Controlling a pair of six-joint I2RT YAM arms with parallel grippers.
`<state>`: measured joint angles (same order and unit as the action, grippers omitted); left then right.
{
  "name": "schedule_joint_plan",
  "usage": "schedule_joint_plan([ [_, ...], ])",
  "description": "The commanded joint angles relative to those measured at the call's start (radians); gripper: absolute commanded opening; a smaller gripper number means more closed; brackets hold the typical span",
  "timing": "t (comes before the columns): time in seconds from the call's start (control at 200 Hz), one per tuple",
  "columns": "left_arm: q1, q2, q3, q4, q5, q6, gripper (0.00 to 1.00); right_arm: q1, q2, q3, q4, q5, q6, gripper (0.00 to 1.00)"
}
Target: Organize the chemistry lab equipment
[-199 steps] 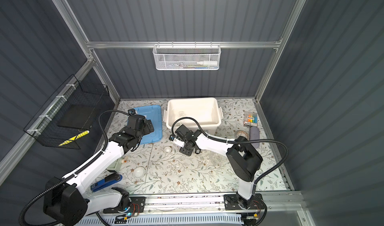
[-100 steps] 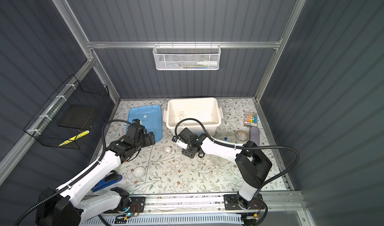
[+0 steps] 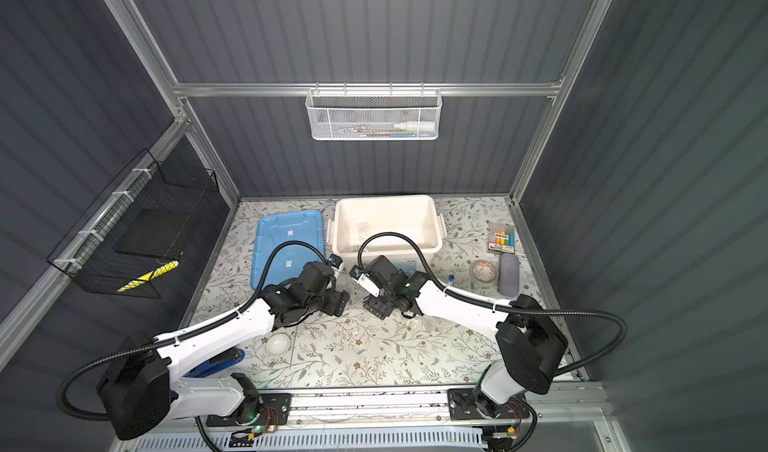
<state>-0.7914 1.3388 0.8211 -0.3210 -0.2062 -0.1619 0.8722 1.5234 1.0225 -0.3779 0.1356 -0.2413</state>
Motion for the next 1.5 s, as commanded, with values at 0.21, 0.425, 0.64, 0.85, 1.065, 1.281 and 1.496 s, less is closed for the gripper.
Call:
schedule_joint_plan([
  [0.21, -0.022, 0.17, 0.11, 0.098, 0.159, 0.205, 0.83, -0.079, -0.089, -0.015, -0.006, -0.038, 0.01, 0.91],
  [0.425, -0.021, 0.274, 0.149, 0.13, 0.216, 0.216, 0.78, -0.15, -0.169, -0.054, -0.005, -0.077, 0.013, 0.93],
  [0.64, -0.021, 0.345, 0.19, 0.142, 0.217, 0.222, 0.75, -0.222, -0.236, -0.081, -0.001, -0.116, 0.022, 0.95],
  [0.85, -0.021, 0.425, 0.247, 0.143, 0.221, 0.228, 0.69, -0.275, -0.292, -0.091, 0.004, -0.134, 0.038, 0.96],
  [1.065, -0.042, 0.501, 0.306, 0.103, 0.21, 0.249, 0.66, -0.31, -0.327, -0.099, 0.01, -0.153, 0.058, 0.97],
  [1.281, -0.052, 0.562, 0.332, 0.073, 0.179, 0.232, 0.56, -0.317, -0.332, -0.101, 0.007, -0.148, 0.065, 0.97],
  [1.496, -0.053, 0.567, 0.315, 0.063, 0.171, 0.227, 0.35, -0.328, -0.334, -0.097, 0.017, -0.139, 0.073, 0.97],
])
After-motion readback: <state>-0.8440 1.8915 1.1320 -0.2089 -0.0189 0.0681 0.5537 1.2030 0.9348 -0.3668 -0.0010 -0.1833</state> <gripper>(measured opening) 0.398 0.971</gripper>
